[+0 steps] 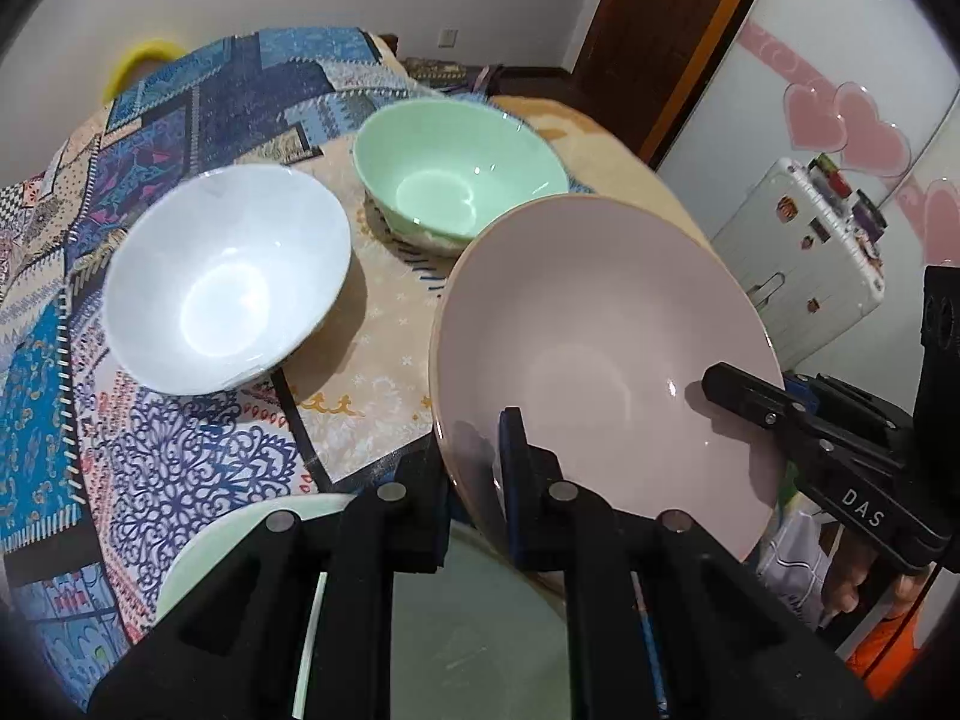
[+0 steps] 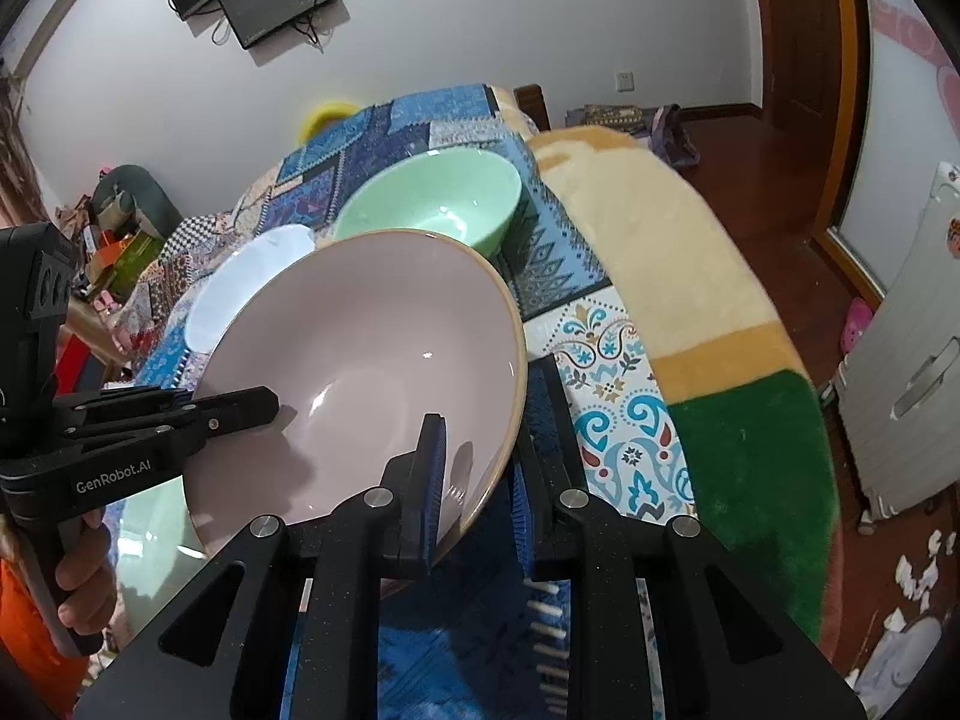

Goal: Organize plates and bowls
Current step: 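Lift the pale pink bowl and lower it beside the plate stack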

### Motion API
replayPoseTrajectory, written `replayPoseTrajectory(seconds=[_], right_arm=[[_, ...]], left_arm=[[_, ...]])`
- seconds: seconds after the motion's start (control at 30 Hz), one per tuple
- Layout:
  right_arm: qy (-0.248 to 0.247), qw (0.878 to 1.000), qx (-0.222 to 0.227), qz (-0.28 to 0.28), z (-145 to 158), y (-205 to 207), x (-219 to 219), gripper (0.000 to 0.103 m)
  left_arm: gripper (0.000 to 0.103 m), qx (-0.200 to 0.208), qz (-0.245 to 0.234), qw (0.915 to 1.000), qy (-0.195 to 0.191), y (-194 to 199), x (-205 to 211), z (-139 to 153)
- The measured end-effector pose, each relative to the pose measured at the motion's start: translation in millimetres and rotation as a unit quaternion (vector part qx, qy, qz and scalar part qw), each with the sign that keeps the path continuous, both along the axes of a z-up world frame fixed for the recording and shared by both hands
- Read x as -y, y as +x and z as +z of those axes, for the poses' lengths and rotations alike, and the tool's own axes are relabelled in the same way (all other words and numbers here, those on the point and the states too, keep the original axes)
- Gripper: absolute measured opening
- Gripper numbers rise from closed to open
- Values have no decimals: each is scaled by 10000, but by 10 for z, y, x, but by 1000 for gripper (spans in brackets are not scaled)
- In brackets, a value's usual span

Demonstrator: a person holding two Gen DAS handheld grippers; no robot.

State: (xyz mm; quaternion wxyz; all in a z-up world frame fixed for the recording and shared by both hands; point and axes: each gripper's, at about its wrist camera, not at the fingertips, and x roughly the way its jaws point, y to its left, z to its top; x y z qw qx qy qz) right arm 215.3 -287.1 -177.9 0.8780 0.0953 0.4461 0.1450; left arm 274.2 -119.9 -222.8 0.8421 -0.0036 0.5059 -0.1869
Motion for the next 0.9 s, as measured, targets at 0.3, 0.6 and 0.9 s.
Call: replayPoseTrajectory(seconds=[0.3,0.6,0.9], right_arm=[[-46,9994,307,142,273,-99,-194,18],[-47,9983,428,387,365,-176,-536,18],[-12,9961,452,753,384,-216,-1004,18]], left_arm=[[13,286,154,9995,-63,-264,-246,354],[13,407,378,9984,-85,-527,-647,510],[14,509,742,9959,-124,-764,-1191,582]])
